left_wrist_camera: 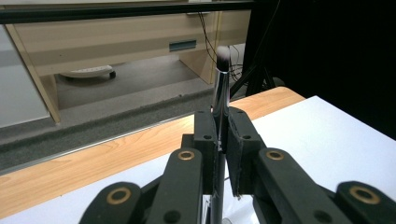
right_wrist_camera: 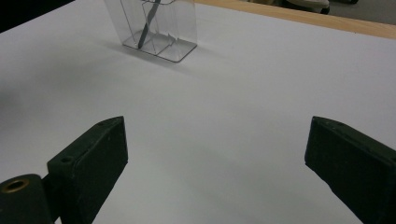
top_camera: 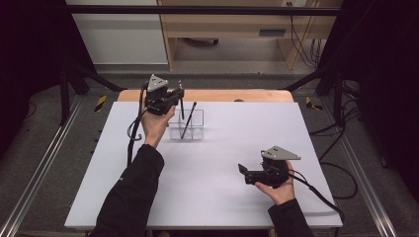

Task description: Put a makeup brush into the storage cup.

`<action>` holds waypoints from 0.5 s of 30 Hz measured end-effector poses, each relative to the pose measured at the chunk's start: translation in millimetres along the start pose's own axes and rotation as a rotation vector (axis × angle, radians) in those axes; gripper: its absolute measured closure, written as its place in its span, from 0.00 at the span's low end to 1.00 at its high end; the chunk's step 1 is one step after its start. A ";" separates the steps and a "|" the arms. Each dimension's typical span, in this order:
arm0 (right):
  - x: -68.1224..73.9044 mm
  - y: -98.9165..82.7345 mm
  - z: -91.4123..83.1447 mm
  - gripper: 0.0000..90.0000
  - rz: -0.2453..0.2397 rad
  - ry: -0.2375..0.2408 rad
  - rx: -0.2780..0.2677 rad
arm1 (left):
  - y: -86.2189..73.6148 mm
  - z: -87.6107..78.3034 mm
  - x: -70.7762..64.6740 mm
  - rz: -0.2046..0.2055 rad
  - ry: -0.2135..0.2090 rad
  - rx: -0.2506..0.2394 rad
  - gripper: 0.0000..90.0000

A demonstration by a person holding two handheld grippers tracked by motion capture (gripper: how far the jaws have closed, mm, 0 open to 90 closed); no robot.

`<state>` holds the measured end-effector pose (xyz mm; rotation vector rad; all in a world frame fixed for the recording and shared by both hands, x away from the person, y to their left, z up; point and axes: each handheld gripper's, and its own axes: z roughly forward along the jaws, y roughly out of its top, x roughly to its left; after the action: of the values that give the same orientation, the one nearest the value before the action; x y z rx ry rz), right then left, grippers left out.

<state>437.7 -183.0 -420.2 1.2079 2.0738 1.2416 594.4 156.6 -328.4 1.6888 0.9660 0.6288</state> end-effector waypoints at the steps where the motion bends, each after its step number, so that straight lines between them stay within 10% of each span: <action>1: 0.2 0.1 -0.2 0.07 0.004 0.001 -0.001 | -0.5 0.8 0.4 -0.001 0.002 0.002 0.92; 15: 0.5 0.2 -0.6 0.07 0.008 0.005 -0.002 | -7.2 7.9 1.0 0.015 0.010 0.023 0.92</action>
<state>437.2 -182.8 -419.7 1.2153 2.0730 1.2511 599.1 154.2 -337.8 1.7164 0.9716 0.6392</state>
